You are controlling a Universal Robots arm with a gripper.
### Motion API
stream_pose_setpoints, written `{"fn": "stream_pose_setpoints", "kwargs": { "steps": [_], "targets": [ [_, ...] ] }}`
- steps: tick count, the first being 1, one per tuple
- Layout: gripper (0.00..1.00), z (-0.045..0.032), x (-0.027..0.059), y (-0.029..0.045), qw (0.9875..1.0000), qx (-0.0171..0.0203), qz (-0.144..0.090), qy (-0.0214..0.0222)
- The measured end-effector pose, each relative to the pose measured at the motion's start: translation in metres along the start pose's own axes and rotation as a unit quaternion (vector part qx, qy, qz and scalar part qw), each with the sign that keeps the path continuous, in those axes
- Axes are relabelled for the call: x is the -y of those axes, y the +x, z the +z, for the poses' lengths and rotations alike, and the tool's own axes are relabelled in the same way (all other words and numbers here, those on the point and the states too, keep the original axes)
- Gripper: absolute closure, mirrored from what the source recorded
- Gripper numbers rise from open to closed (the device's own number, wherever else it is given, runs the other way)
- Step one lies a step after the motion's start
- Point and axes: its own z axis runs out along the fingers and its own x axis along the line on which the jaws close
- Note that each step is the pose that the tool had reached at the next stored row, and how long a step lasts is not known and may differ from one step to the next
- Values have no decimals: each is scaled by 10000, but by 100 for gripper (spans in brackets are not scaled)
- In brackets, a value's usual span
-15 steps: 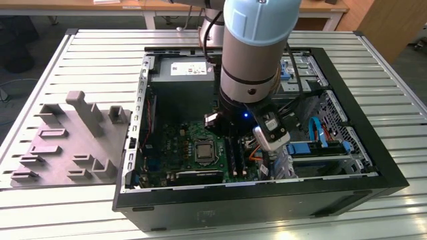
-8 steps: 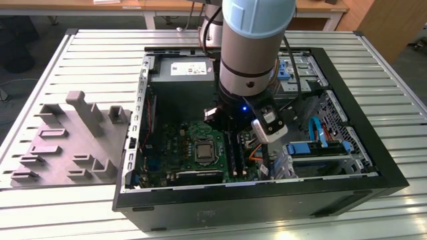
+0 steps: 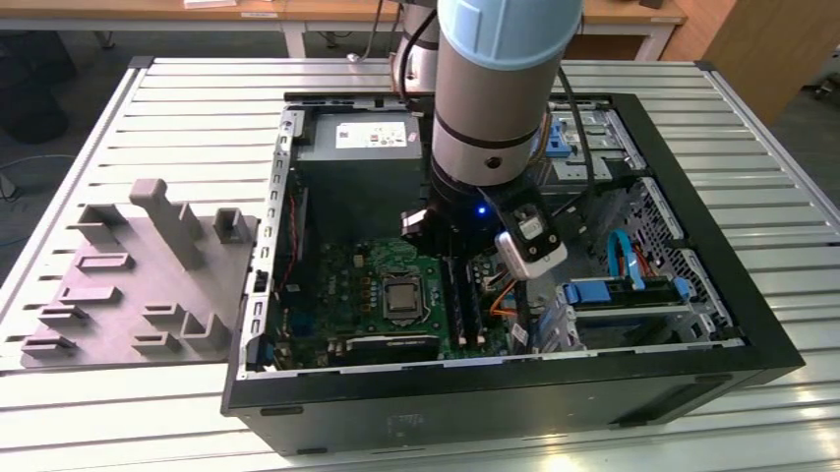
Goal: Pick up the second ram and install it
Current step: 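Press down the second ram until it locks into place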
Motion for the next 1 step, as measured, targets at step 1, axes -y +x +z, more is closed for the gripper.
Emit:
{"fn": "stream_pose_setpoints", "kwargs": {
  "steps": [1],
  "targets": [
    [89, 0, 0, 0, 10000, 0, 0, 0]
  ]
}}
